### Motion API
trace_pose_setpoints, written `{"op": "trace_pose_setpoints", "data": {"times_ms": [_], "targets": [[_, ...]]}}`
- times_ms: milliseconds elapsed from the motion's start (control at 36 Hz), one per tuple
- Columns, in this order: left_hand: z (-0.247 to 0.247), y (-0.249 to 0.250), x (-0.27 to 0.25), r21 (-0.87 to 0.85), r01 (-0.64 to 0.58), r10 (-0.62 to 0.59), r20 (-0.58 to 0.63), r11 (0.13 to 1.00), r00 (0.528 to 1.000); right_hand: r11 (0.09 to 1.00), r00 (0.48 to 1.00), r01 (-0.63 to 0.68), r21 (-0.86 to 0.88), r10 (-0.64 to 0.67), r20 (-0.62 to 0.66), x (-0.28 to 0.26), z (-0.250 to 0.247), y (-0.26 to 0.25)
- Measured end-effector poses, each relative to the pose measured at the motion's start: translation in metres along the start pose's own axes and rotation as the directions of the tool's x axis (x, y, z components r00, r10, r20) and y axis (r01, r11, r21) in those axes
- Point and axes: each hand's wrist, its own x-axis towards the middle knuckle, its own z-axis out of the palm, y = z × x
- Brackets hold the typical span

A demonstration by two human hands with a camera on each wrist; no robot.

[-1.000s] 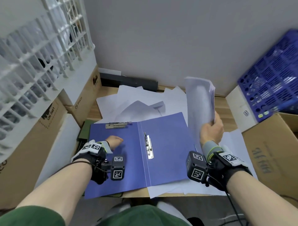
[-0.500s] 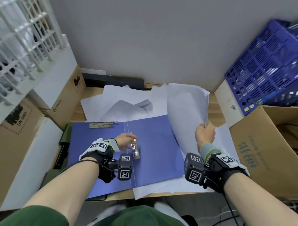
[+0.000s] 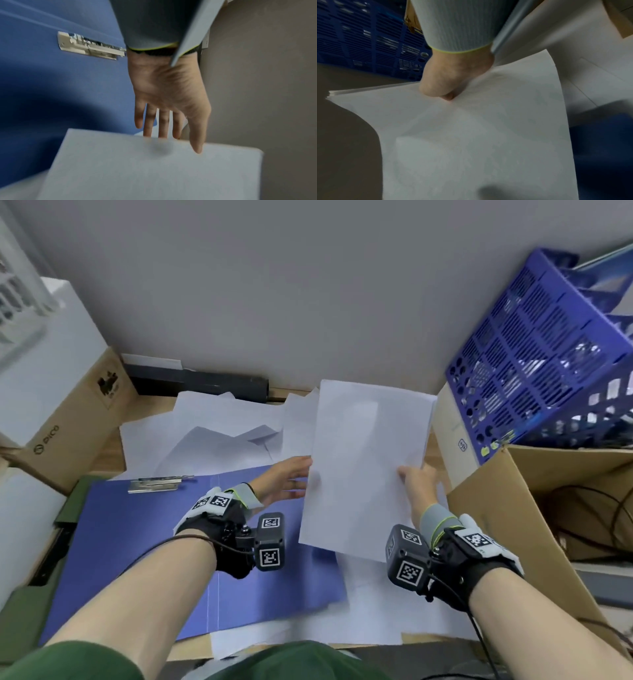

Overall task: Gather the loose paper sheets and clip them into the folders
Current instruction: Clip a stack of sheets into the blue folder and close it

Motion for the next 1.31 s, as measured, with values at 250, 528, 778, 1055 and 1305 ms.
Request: {"op": "trace_pose_setpoints", "data": {"times_ms": [250,528,778,1055,1305], "targets": [[0.011,-0.006,0.012,0.170,-0.029,0.063,-0.194,0.985,0.979,0.919,0.874,-0.318,-0.232,0.379,0.305,0.035,0.004,0.024],[-0.032,-0.068,-0.014,0.056,0.099,-0.063,-0.445,0.994,0.893,0.836,0.579,-0.422,-0.351,0.547,0.605,0.031,0.042,0.057],[-0.044,-0.102,-0.034,-0.181,0.265,-0.313,-0.332,0.947,0.890,0.799,0.575,-0.267,-0.539,0.581,0.576,0.013,0.071,0.073],[-0.092,-0.109,-0.035,-0.178,0.295,-0.344,-0.480,0.939,0.807,0.720,0.727,-0.178,-0.671,0.556,0.403,0.005,0.083,0.098],[-0.123,-0.112,-0.022,-0.139,0.275,-0.308,-0.494,0.951,0.813,0.761,0.756,-0.142,-0.633,0.496,0.427,-0.011,0.092,0.093]]}}
